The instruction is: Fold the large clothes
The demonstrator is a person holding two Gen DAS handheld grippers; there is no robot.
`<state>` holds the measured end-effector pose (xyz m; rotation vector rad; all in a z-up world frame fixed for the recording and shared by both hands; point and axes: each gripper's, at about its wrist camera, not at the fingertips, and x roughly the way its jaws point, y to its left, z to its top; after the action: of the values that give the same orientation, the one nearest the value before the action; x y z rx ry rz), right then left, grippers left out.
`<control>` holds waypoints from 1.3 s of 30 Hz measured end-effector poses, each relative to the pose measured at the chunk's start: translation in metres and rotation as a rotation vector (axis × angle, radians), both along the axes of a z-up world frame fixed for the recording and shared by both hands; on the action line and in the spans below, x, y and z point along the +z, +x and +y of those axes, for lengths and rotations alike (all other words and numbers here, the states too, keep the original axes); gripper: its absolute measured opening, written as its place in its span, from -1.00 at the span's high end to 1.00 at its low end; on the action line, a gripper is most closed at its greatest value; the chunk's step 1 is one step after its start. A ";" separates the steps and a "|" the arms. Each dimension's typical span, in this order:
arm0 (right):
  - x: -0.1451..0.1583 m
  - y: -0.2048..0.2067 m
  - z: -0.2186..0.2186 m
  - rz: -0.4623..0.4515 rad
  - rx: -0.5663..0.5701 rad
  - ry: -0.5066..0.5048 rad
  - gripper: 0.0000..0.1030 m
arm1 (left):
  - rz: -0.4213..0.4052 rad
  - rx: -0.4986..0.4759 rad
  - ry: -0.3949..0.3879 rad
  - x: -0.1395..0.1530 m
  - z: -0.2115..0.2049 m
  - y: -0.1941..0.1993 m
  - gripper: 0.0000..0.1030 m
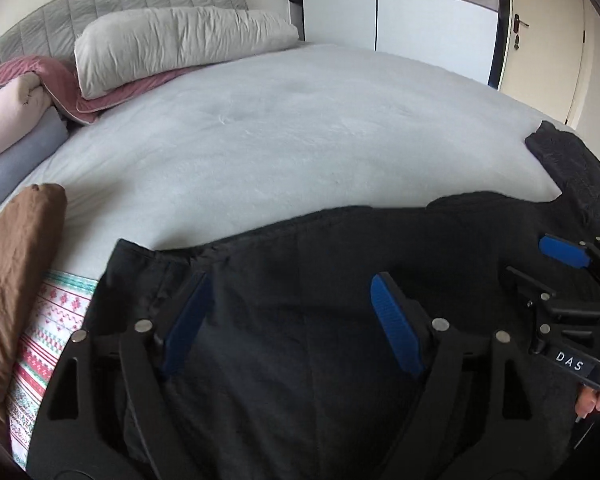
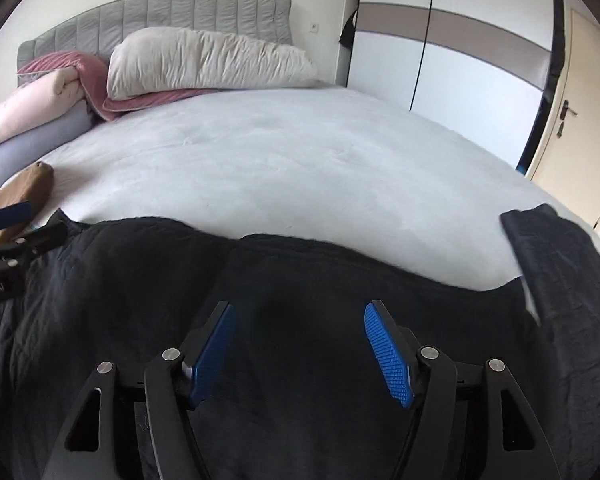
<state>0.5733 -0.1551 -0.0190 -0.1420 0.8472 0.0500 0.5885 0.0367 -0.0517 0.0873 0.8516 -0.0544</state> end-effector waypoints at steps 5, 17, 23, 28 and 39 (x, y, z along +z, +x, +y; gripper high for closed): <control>-0.017 0.010 -0.115 0.007 -0.185 -0.049 -0.43 | 0.089 0.191 0.120 -0.042 0.103 0.021 -0.65; 0.045 -0.076 -0.180 -0.067 -0.326 0.030 -0.47 | -0.072 0.085 0.063 0.041 0.104 -0.071 -0.76; 0.012 -0.108 -0.036 0.015 0.017 0.064 -0.53 | -0.007 -0.077 -0.037 0.009 0.037 -0.119 -0.81; -0.024 -0.142 -0.092 0.046 -0.099 0.127 -0.54 | 0.020 0.030 -0.023 -0.028 0.109 -0.152 -0.81; 0.053 -0.263 -0.173 -0.048 -0.320 0.061 -0.54 | -0.021 0.135 0.082 0.040 0.137 -0.271 -0.93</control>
<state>0.3100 -0.3282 0.0343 0.0504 0.8107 -0.2265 0.3179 0.1739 -0.0118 0.1071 0.8365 0.1078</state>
